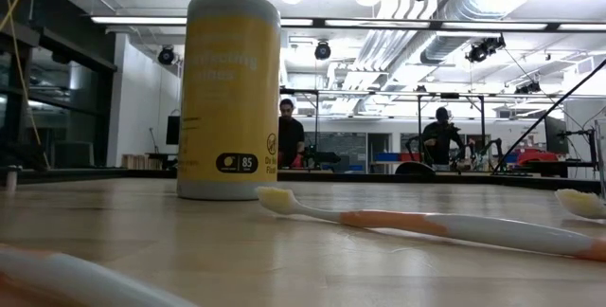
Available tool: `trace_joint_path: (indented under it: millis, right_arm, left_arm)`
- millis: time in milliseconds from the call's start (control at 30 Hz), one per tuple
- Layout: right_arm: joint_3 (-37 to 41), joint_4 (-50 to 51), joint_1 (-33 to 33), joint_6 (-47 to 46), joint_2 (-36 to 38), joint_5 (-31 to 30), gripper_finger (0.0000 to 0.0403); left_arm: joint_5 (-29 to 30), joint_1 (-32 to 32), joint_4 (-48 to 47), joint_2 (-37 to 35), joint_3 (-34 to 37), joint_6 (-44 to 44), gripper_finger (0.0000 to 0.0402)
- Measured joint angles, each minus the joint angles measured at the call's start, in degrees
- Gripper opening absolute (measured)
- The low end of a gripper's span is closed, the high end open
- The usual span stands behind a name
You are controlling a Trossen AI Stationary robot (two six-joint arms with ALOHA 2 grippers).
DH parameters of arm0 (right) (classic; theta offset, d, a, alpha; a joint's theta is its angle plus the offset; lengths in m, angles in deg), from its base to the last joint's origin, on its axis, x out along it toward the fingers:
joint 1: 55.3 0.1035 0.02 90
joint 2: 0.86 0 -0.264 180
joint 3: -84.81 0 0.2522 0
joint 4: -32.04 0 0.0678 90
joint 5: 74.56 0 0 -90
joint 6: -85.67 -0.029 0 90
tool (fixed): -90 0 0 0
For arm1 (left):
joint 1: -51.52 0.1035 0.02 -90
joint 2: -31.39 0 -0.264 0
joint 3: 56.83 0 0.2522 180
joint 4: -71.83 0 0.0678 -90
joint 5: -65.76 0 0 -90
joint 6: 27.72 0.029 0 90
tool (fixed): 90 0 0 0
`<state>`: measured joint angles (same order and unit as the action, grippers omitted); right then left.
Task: Pick & Place toothbrushing station
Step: Put the purple toothbrush in the bottom section of the transparent organizer
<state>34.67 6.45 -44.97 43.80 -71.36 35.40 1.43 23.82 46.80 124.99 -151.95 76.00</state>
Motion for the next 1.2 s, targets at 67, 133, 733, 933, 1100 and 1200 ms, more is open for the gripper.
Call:
trace_joint_path:
  millis: [67, 133, 733, 933, 1100, 1200]
  right_arm:
    - [0.0, 0.06, 0.0, 0.15, 0.0, 0.1, 0.0055]
    - [0.0, 0.1, 0.0, 0.79, 0.0, 0.65, 0.0061]
    - [0.02, 9.87, -0.96, -4.47, 0.0, -4.86, 0.0075]
    - [0.02, 6.68, -0.94, -4.44, 0.0, -4.93, 0.0075]
    - [0.02, 4.84, -0.96, -0.75, 0.0, -4.95, 0.0075]
    - [0.0, 3.0, -0.96, -0.02, 0.02, -4.75, 0.0074]
  left_arm:
    - [-0.04, 0.28, 0.16, 0.0, 0.0, 0.0, 0.0003]
    - [-0.04, 0.26, 0.38, -0.02, 0.0, -0.04, 0.0003]
    - [0.09, 0.06, 0.57, -0.02, 0.0, -1.57, 0.0003]
    - [0.09, 0.06, 0.57, -0.04, 0.0, -1.77, 0.0003]
    - [0.09, 0.06, 0.55, -0.07, 0.0, -2.12, 0.0003]
    - [0.09, 0.06, 0.55, -0.07, 0.0, -2.19, 0.0003]
